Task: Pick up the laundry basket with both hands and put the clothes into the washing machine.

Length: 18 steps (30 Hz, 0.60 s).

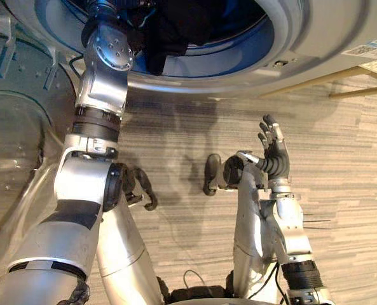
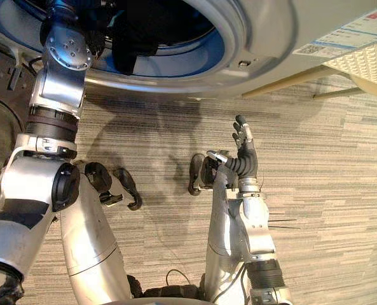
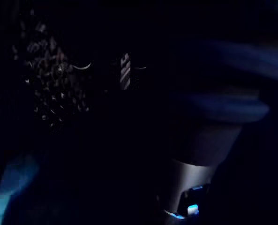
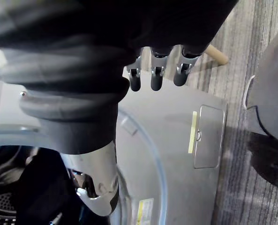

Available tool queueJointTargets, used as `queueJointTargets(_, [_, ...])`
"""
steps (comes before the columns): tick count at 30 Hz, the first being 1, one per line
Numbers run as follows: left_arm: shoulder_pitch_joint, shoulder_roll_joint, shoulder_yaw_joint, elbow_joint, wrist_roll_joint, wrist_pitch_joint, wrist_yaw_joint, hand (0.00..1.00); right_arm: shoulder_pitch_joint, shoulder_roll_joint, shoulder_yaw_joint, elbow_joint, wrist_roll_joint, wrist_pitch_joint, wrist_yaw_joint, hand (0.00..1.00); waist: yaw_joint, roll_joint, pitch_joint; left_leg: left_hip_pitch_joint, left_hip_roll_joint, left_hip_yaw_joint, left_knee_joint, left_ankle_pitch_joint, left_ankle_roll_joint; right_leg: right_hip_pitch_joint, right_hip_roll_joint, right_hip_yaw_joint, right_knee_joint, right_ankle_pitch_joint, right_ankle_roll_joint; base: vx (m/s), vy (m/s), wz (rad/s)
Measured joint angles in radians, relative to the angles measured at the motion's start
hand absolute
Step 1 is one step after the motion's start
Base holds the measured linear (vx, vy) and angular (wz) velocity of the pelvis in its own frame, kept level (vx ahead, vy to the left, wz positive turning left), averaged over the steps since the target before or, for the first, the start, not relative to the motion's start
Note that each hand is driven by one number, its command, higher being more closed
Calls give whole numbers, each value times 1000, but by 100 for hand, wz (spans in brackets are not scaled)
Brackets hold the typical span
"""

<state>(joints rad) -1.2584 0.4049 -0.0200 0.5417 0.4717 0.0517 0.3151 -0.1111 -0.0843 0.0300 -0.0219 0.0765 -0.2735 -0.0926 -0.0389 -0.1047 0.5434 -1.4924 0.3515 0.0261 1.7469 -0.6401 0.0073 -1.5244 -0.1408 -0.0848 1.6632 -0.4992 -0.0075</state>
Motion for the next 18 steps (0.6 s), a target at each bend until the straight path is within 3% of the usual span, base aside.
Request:
queueJointTargets(4, [38, 34, -14, -73, 0, 0, -19, 0, 0, 2, 3, -2, -3, 15, 7, 0, 2, 2, -2, 10, -3, -1, -15, 8, -7, 9, -1, -3, -7, -2, -5, 29, -44, 5])
queueJointTargets(10, [163, 134, -71, -207, -84, -33, -171, 0, 10, 19, 6, -3, -9, 68, 39, 0, 2, 10, -10, 59, 1, -6, -42, 12, -15, 62, 8, -16, -36, -5, -9, 25, -41, -2])
queueJointTargets(12, [229, 188, -100, -254, -151, -54, -222, 0, 25, 21, 7, -3, -9, 88, 59, 0, 5, 11, -52, 63, 13, -2, -58, 13, -16, 63, 19, -18, -53, -4, -9, 39, -48, -11])
queueJointTargets(13, [286, 205, -105, -279, -211, -70, -255, 0, 45, 21, 7, -2, -10, 89, 73, 0, 7, 14, -103, 53, 15, 4, -71, 13, -18, 47, 19, -17, -62, -4, -10, 62, -49, -7])
queueJointTargets(18, [400, 281, -101, -387, -341, -108, -292, 0, 52, 22, 2, -1, -11, 89, 84, 0, 15, 18, -136, 54, 16, 2, -83, 18, -28, 46, 21, -24, -68, -9, -19, 61, -46, -1])
